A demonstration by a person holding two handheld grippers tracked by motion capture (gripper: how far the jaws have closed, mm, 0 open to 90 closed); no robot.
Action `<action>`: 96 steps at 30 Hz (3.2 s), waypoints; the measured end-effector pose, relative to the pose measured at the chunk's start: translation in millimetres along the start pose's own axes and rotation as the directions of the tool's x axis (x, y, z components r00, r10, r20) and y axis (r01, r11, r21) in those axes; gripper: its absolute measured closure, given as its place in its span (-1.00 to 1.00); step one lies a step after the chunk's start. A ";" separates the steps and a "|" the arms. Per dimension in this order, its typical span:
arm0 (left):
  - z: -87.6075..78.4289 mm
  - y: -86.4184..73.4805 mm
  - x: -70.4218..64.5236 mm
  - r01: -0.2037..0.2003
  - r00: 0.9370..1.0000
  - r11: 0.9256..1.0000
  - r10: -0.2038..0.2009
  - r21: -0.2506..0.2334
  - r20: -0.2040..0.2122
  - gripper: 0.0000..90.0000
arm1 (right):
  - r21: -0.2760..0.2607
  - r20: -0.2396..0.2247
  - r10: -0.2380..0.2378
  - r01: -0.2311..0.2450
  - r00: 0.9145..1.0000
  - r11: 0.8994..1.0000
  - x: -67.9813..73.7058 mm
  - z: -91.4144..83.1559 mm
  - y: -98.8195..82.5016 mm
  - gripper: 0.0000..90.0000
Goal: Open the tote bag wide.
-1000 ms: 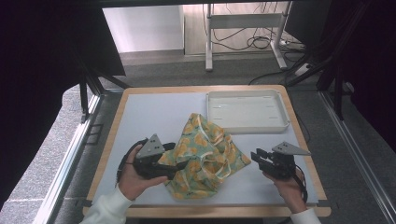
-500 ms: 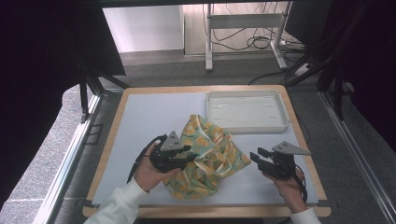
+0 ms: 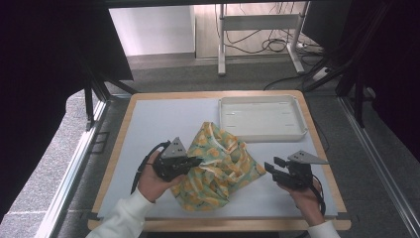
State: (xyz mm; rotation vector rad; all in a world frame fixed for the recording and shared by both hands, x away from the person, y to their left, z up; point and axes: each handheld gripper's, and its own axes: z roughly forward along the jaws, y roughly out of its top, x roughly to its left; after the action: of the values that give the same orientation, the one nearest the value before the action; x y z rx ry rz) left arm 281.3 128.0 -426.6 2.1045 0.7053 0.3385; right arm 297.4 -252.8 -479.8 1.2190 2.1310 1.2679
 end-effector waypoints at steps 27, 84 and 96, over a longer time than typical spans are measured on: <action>-53.6 -20.3 32.4 0.134 0.990 0.985 -0.139 -0.112 -0.036 1.00 | 0.069 -0.113 -0.104 0.112 0.988 0.991 27.9 30.1 4.5 -0.07; -69.1 -25.3 41.9 0.172 0.983 0.975 -0.178 -0.139 -0.036 1.00 | 0.106 -0.163 -0.252 0.271 0.954 0.957 47.2 106.2 41.8 -0.28; -69.1 -26.2 43.0 0.172 0.983 0.975 -0.178 -0.138 -0.035 1.00 | 0.114 -0.222 -0.258 0.287 0.940 0.951 43.2 114.0 46.9 0.90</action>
State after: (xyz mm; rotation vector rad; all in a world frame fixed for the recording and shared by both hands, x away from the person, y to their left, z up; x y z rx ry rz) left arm 273.5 211.1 -407.9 1.8968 0.8655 0.3289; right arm 373.3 -147.7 -495.2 0.8326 2.4768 1.1748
